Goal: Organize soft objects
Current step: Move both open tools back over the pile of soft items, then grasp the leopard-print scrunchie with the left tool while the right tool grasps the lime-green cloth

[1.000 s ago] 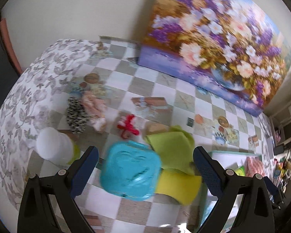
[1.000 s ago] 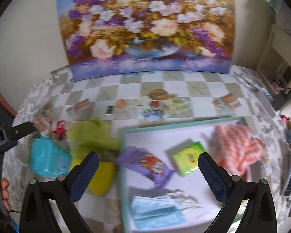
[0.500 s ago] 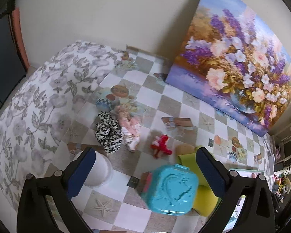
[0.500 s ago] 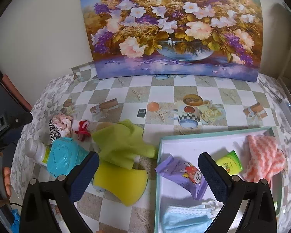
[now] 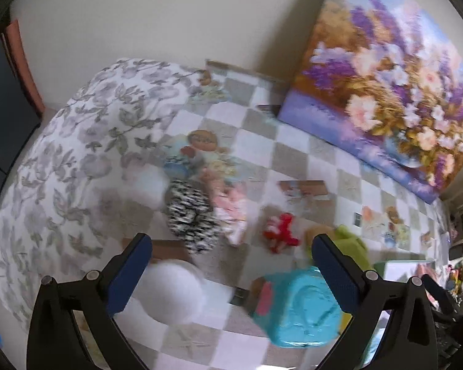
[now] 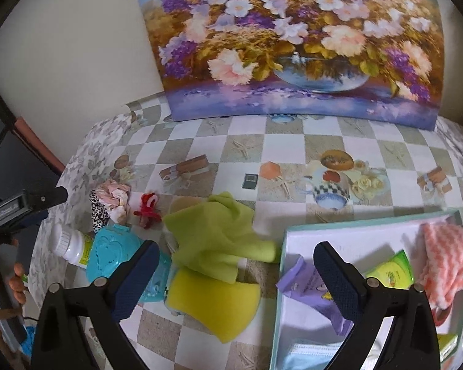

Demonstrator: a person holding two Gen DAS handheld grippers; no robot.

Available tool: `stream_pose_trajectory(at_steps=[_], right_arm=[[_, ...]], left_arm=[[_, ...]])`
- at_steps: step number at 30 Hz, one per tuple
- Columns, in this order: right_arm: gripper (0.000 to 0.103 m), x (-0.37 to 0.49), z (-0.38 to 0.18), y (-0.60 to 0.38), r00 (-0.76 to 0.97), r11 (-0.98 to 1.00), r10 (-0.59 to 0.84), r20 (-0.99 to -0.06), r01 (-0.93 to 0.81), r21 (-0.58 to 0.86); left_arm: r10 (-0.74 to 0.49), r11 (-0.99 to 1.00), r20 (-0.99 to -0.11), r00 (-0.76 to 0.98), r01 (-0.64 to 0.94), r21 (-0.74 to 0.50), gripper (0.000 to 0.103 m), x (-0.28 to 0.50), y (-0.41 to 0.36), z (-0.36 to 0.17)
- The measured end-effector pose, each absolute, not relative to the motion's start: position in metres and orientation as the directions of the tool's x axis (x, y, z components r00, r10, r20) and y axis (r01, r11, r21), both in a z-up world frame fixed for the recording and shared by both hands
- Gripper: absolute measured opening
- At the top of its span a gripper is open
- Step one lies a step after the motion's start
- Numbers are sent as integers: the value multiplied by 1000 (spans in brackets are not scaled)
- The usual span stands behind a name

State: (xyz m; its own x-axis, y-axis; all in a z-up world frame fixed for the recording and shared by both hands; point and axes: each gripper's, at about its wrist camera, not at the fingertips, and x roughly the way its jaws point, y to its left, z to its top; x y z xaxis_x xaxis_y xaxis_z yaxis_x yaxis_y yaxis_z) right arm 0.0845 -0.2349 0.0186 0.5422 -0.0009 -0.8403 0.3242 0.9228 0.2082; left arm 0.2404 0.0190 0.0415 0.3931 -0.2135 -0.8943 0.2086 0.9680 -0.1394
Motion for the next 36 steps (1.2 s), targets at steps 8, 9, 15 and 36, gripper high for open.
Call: stream_pose_trajectory(at_steps=[8,9,15,36], right_arm=[[91,107,0,-225,516,927,42,-855,299,226],[89,110,-4,-224,507,927,46,-860,298,226],[83,122,-21,-218,477,933,63,-877,282,221],[43,135,-70,-219,378,926,112,-919,295,235]], left_arm=[[-185,977,-926,329,166,-136,103,277,49,30],[-175,979,-933,316,161,-129,103,283,52,26],[-121,982,-964,237,170,-82,103,308,57,-1],[-135,969,-991,12,211,-129,81,347,49,-68]])
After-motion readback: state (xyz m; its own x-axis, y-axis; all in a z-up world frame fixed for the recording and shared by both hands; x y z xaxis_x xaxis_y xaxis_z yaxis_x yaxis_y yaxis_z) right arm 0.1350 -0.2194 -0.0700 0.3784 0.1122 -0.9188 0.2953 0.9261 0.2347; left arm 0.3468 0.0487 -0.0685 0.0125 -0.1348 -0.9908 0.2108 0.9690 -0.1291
